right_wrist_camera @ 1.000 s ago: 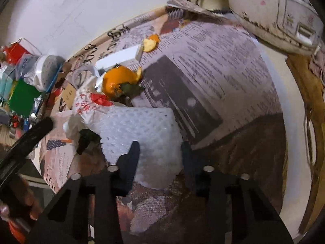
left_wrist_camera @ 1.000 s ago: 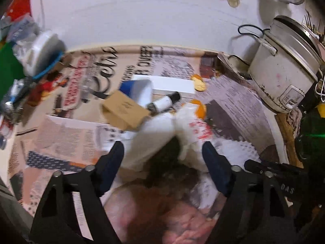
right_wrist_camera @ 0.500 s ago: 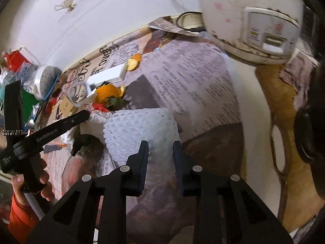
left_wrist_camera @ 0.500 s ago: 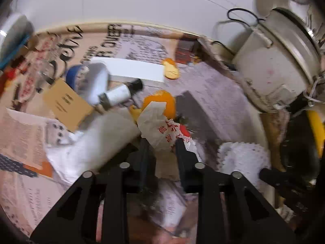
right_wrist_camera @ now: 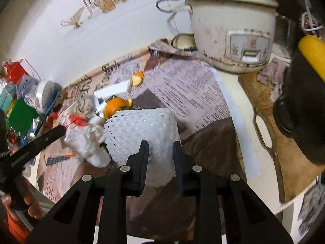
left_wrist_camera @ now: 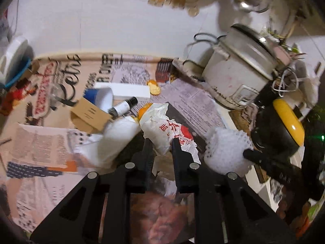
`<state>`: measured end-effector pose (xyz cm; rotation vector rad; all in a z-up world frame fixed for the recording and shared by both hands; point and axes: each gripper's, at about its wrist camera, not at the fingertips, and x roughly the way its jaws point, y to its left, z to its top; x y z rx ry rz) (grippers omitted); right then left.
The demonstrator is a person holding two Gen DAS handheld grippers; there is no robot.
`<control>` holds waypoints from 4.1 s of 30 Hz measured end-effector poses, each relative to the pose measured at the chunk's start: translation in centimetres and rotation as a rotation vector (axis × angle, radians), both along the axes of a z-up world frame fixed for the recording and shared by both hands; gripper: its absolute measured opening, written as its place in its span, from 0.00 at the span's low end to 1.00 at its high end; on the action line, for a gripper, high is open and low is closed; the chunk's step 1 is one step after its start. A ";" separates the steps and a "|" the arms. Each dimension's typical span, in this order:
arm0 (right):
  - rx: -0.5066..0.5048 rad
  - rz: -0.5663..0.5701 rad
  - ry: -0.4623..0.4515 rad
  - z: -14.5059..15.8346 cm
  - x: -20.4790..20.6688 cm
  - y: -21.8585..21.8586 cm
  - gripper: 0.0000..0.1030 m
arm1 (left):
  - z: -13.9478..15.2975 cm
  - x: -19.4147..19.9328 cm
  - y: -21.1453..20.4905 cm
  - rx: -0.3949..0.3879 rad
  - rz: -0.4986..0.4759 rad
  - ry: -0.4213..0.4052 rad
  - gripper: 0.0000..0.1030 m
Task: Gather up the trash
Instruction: 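Close the right tool on the foam net while the left tool grasps the plastic bag, then carry the foam net and plastic bag down over the white floor bin, then open the right tool over the bin while the left tool releases the bag, then raise both tools back toward the counter items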
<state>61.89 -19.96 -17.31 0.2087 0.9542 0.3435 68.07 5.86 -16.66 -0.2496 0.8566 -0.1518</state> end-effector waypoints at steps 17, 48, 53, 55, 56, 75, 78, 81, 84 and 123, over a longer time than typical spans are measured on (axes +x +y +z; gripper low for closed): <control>0.042 -0.083 -0.211 6.9 -13.8 4.8 0.22 | 5.8 -16.5 6.3 0.090 -0.051 -0.150 0.18; -0.053 0.221 -0.024 -4.7 -27.7 -2.4 0.22 | -8.8 -33.7 -8.0 0.079 0.177 0.120 0.18; -0.073 0.218 0.030 -9.6 -27.8 -2.5 0.22 | -15.8 -33.1 -8.2 0.098 0.167 0.226 0.18; -0.080 0.209 0.054 -11.6 -27.6 -2.4 0.22 | -18.4 -32.6 -8.1 0.101 0.163 0.261 0.18; -0.087 0.200 0.071 -13.3 -27.4 -2.3 0.22 | -20.2 -32.5 -8.0 0.104 0.163 0.277 0.18; -0.163 0.133 0.209 -46.9 -22.6 2.8 0.22 | -54.6 -28.5 -4.6 0.159 0.092 0.390 0.18; -0.187 0.154 0.202 -50.8 -22.3 3.7 0.22 | -59.2 -27.6 -4.8 0.178 0.074 0.402 0.18; -0.207 0.174 0.206 -53.7 -21.9 4.3 0.23 | -62.4 -26.9 -5.2 0.186 0.059 0.402 0.18; -0.211 0.200 0.216 -55.7 -21.4 5.0 0.26 | -64.3 -26.3 -5.3 0.183 0.041 0.403 0.18; -0.120 0.137 -0.046 -6.6 -26.3 2.5 0.34 | -10.8 -32.1 -3.8 0.160 0.067 0.106 0.46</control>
